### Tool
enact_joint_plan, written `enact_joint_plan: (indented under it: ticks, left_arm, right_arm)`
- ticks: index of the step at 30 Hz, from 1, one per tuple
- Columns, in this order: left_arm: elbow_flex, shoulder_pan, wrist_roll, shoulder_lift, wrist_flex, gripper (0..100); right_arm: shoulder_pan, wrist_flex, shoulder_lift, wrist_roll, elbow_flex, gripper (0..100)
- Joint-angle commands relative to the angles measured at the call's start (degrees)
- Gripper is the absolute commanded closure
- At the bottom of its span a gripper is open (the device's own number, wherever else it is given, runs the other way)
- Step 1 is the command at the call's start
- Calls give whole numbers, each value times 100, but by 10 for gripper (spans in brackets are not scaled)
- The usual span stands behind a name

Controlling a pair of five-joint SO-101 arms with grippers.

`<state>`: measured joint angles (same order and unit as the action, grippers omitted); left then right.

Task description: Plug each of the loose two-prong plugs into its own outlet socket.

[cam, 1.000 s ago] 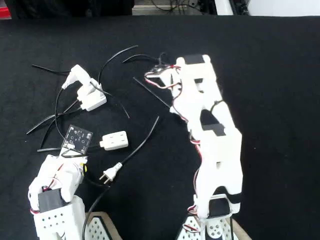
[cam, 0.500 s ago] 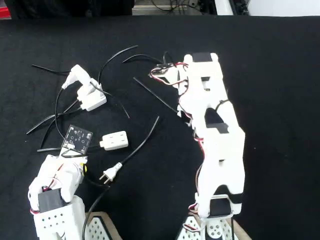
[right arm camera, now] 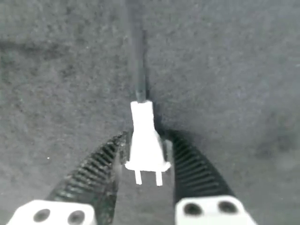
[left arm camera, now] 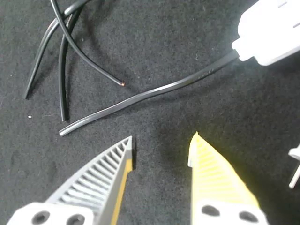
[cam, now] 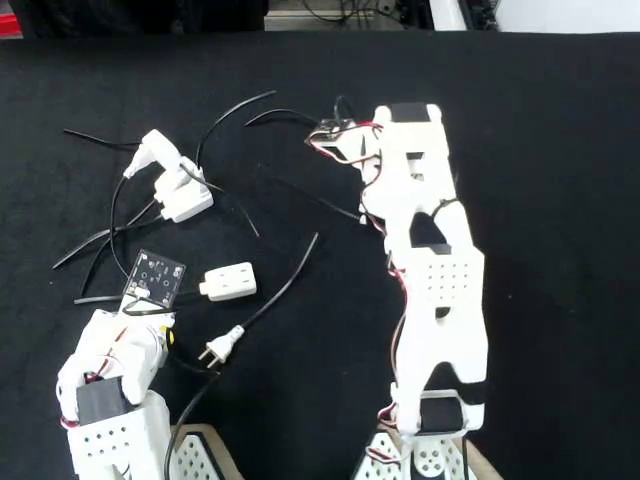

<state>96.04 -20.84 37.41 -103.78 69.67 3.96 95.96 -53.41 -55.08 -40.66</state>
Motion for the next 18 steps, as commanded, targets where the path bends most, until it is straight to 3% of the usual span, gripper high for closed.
enact_joint_plan:
  ticks: [1, 12, 18]
  left_arm:
    - [4, -92, -35, -53, 88, 805]
    - [4, -92, -35, -53, 88, 805]
    - [4, -92, -35, -53, 88, 805]
  right_arm:
    - [26, 334, 189, -26, -75, 982]
    - [510, 457, 1174, 993, 75, 987]
    - [624, 457, 2431, 1468, 523, 987]
